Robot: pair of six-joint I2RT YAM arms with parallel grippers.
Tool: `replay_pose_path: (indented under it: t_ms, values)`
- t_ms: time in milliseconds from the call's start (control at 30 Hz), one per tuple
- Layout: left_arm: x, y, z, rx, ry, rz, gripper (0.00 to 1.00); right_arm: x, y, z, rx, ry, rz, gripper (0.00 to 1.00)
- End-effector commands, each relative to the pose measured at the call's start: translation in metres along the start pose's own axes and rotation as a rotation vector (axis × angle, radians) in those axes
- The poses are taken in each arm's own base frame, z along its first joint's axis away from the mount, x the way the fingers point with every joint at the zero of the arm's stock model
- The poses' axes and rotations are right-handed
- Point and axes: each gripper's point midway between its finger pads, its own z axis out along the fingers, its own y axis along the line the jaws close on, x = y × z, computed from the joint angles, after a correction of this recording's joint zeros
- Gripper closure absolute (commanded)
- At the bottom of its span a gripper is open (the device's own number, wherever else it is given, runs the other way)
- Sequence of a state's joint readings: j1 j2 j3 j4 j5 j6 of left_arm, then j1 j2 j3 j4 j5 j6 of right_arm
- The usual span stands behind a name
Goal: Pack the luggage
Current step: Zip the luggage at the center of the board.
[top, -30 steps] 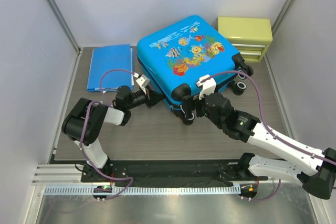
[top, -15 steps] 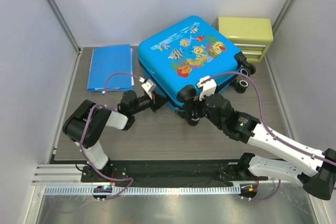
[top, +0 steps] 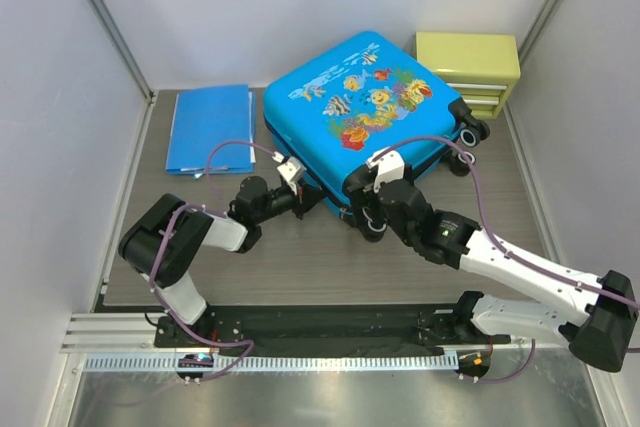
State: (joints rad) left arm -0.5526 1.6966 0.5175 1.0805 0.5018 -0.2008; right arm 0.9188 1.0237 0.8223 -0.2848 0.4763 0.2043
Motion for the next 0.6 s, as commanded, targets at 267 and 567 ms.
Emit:
replay_pose_path:
  t_ms: [267, 567]
  values:
    - [-0.021, -0.024, 0.006, 0.078, -0.063, 0.087, 1.00, 0.017, -0.009, 0.017, 0.076, 0.045, -0.056, 0.50]
    - [-0.019, -0.059, 0.010, 0.112, -0.036, 0.171, 1.00, 0.009, -0.007, 0.017, 0.067, 0.035, -0.067, 0.68]
